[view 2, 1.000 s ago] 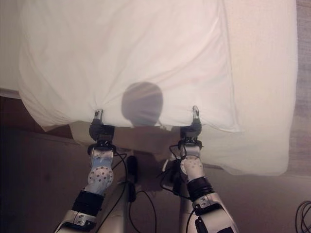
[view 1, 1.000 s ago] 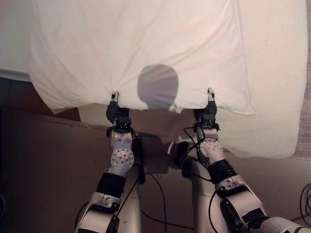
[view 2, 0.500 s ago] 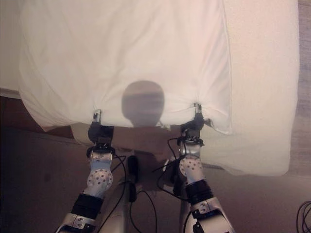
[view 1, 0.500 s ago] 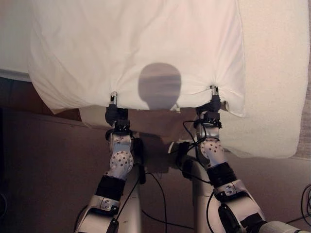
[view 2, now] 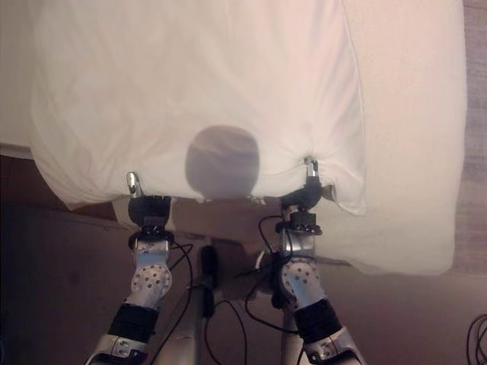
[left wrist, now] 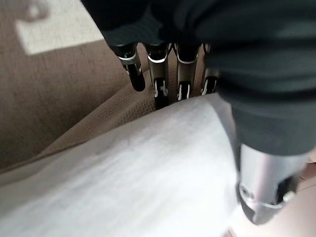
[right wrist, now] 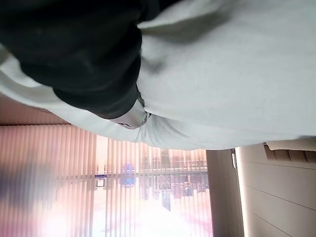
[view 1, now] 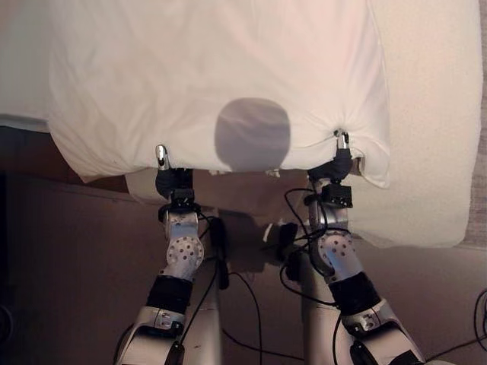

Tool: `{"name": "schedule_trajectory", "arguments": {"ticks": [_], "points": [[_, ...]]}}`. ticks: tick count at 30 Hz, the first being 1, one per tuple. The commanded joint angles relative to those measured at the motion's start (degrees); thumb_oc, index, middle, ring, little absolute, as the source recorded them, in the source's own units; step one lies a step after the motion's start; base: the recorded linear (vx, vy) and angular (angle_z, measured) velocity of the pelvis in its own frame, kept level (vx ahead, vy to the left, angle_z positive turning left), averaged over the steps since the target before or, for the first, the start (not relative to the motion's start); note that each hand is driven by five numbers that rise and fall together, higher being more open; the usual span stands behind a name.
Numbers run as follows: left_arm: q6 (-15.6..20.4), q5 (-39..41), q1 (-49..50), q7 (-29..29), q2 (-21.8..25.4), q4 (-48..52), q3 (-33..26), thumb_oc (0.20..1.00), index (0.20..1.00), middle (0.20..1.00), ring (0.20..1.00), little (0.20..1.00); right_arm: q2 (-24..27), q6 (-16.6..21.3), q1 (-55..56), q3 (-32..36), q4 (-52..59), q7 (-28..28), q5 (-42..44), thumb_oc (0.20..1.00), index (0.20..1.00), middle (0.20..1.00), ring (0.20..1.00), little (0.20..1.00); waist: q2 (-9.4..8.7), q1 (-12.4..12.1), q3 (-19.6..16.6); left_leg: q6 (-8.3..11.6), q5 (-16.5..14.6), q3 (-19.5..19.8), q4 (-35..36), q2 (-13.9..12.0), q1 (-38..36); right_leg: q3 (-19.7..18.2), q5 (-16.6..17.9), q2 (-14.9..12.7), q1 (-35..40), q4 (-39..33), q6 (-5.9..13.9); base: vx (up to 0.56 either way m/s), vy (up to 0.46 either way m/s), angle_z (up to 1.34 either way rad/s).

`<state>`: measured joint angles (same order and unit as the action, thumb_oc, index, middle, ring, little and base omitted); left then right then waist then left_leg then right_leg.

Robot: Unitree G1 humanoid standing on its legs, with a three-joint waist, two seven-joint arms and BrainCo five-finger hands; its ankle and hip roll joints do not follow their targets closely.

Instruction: Make the bed

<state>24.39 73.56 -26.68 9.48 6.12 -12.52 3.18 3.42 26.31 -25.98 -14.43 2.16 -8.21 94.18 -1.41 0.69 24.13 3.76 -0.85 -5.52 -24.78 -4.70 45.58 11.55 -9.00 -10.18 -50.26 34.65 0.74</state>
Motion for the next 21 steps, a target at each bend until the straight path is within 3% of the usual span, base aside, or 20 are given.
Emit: {"name": "schedule_trajectory", "arguments": {"ticks": [1, 4, 14, 21], "points": [[2.85, 2.11, -1.21, -3.59, 1.43, -1.9, -3.47, 1.0, 1.0, 1.0, 1.0, 1.0, 0.28, 2.05, 4.27, 0.48, 10.15, -7.01, -1.86, 0.2, 0.2, 0.2, 0.2, 0.2, 1.28, 3.79, -5.97, -3.53, -3.16, -0.48, -0.99, 1.96, 2.59, -2.28, 7.19, 4.09, 0.92, -6.44, 3.97, 0.0, 0.0, 0.0], [2.56, 3.2, -1.98, -3.65, 1.07, -4.57, -3.56, 1.0, 1.0, 1.0, 1.0, 1.0, 0.71, 2.07, 5.11, -0.14, 10.76, -7.24, -1.79, 0.2, 0.2, 0.2, 0.2, 0.2, 1.02, 4.2, -6.18, -3.41, -3.28, -0.56, -1.12, 1.79, 2.6, -2.42, 7.14, 4.29, 0.98, -6.48, 3.94, 0.0, -0.002, -0.01], [3.45, 1.64, -9.43, 9.46, 1.5, -10.69, -3.29, 1.0, 1.0, 1.0, 1.0, 1.0, 3.43, 0.58, 5.26, -1.86, 12.81, -5.72, -1.56, 0.2, 0.2, 0.2, 0.2, 0.2, 1.39, 5.37, -5.76, -3.18, -3.04, -0.62, -1.04, 1.74, 2.44, -2.35, 7.28, 4.31, 1.45, -6.55, 4.04, 0.0, -0.002, -0.01], [5.29, 0.81, -9.48, 8.63, 0.79, -6.32, -3.57, 1.0, 1.0, 1.0, 1.0, 1.0, 3.43, 0.53, 5.89, -2.09, 12.49, -5.38, -1.21, 0.2, 0.2, 0.2, 0.2, 0.2, 1.26, 5.45, -5.39, -3.1, -3.11, -0.56, -1.2, 1.82, 2.13, -2.58, 7.16, 4.55, 1.8, -6.68, 3.91, 0.0, 0.0, 0.0]]}}
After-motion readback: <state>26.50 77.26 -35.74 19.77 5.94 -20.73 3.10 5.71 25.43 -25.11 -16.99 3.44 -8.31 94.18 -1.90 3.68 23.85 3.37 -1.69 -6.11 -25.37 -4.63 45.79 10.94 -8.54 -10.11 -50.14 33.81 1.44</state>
